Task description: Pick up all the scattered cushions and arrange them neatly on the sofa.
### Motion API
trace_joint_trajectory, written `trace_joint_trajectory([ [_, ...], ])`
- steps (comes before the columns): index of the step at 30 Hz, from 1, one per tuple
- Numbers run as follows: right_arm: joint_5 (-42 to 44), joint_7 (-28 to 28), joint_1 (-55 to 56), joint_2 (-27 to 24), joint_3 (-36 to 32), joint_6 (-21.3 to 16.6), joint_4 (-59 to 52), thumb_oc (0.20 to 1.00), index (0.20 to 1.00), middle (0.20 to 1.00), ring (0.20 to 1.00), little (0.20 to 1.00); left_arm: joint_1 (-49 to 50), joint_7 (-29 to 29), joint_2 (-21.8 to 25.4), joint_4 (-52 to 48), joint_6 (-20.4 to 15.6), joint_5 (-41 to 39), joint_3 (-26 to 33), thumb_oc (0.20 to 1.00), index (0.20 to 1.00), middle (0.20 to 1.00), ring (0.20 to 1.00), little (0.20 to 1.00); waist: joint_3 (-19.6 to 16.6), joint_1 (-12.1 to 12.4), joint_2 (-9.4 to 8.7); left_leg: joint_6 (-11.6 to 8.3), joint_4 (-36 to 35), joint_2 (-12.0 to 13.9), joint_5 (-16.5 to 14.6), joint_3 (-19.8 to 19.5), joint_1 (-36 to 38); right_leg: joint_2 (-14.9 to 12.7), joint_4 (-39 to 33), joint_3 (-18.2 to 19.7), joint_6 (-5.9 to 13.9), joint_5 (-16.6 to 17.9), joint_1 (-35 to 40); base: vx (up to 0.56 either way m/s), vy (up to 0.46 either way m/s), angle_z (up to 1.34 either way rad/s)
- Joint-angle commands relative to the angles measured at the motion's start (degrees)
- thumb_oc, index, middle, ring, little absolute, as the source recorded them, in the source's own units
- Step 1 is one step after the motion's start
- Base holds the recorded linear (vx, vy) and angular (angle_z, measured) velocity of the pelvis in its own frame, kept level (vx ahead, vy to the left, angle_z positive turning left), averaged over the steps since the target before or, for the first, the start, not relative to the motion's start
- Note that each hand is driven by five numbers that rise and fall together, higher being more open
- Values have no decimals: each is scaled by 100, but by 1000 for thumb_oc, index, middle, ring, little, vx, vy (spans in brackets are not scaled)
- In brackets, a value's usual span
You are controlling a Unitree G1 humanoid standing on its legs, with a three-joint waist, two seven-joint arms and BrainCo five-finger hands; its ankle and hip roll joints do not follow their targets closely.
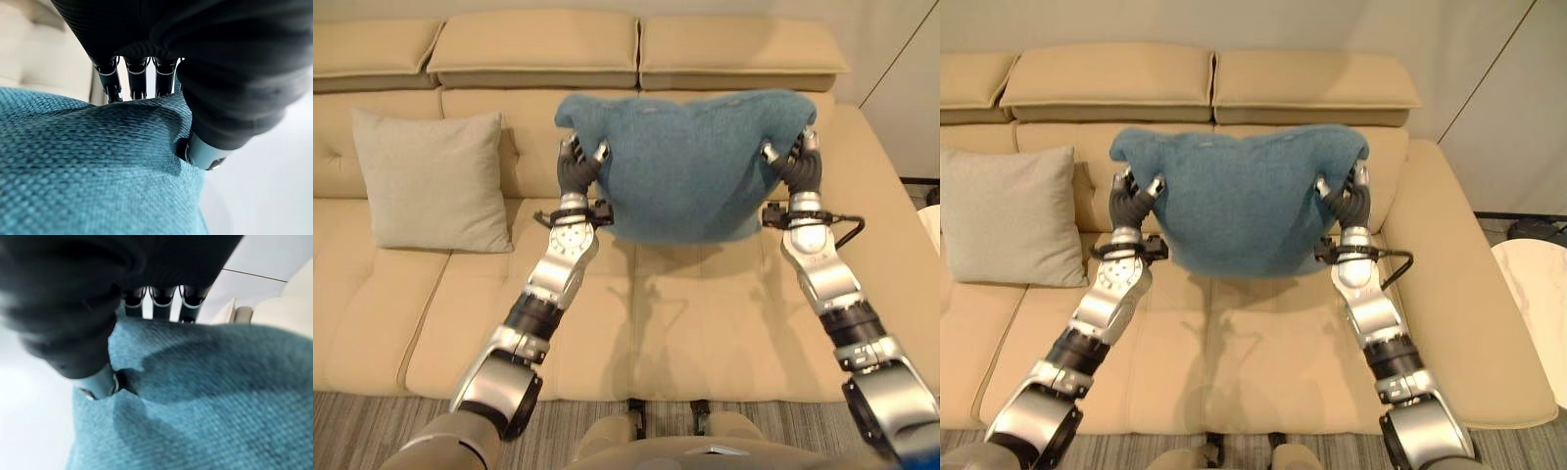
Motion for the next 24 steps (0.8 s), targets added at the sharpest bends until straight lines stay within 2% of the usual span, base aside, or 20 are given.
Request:
trace_joint_trajectory([
  [1,-25,-186,-910,-137,231,-525,-318,200,200,200,200,200,-1152,35,46,82,-761,290,-560,200,200,200,200,200,-22,97,-128,-540,33,211,-630,176,55,-434,28,-349,617,-38,-194,-135,-3,7],
  [4,121,-336,-1725,-453,336,-513,202,200,200,200,200,200,-1911,113,247,680,-833,128,-692,200,200,200,200,200,35,91,-126,-603,33,185,-447,142,-429,-417,67,-347,617,105,-684,-101,-4,8],
  [9,284,-419,-2316,-781,455,-489,824,200,200,200,200,200,-2567,93,545,1254,-868,96,-818,200,200,200,200,200,-5,78,-127,-686,33,169,-273,151,-929,-439,47,-391,608,223,-1133,-13,-1,0],
  [21,442,-395,-2754,-727,652,-562,1603,200,200,200,200,200,-3218,-38,851,2016,-762,170,-1060,200,200,200,200,200,228,49,-39,-797,33,156,-36,146,-1719,-452,39,-416,642,374,-1918,-23,-15,1],
  [22,438,-387,-2791,-719,687,-559,1680,200,200,200,200,200,-3289,-51,882,2103,-742,185,-1100,558,558,558,558,558,226,44,-32,-805,33,150,-20,151,-1771,-454,40,-423,647,391,-1971,0,0,0],
  [23,428,-383,-2813,-731,699,-551,1733,247,247,247,247,247,-3330,-69,899,2161,-718,205,-1115,881,881,881,881,881,228,40,-25,-808,33,141,-14,152,-1805,-453,37,-425,648,396,-2002,0,0,0],
  [24,408,-404,-2859,-745,727,-537,1824,520,520,520,520,520,-3393,-69,928,2243,-700,226,-1136,1000,1000,1000,1000,1000,220,36,-17,-809,33,134,-11,154,-1840,-452,35,-419,647,401,-2039,0,0,0],
])
